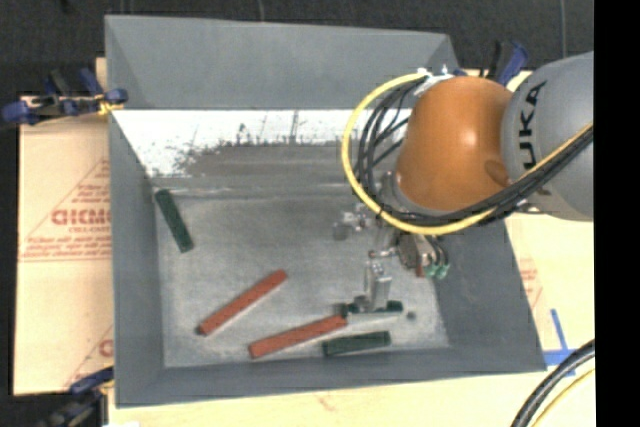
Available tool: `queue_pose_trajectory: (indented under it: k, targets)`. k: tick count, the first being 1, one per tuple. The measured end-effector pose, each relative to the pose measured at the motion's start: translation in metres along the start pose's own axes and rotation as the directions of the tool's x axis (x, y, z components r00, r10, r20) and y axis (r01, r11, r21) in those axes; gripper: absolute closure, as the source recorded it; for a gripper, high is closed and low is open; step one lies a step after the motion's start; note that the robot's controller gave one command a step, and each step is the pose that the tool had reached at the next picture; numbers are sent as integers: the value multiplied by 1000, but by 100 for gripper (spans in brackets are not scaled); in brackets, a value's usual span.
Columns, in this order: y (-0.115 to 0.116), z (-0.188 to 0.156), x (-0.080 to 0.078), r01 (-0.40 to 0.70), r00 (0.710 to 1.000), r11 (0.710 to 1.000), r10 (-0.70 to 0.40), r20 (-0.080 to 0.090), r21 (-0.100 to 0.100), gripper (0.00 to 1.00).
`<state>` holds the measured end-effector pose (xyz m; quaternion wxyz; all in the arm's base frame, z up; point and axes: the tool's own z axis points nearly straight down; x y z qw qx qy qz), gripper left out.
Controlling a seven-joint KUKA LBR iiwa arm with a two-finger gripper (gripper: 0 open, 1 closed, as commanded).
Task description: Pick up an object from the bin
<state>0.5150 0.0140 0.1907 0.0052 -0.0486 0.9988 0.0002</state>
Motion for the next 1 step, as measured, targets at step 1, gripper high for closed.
queue_pose_trajectory:
  k: [1]
  targets:
    - [0,61,3,29,1000,1000,-29,-2,1,0]
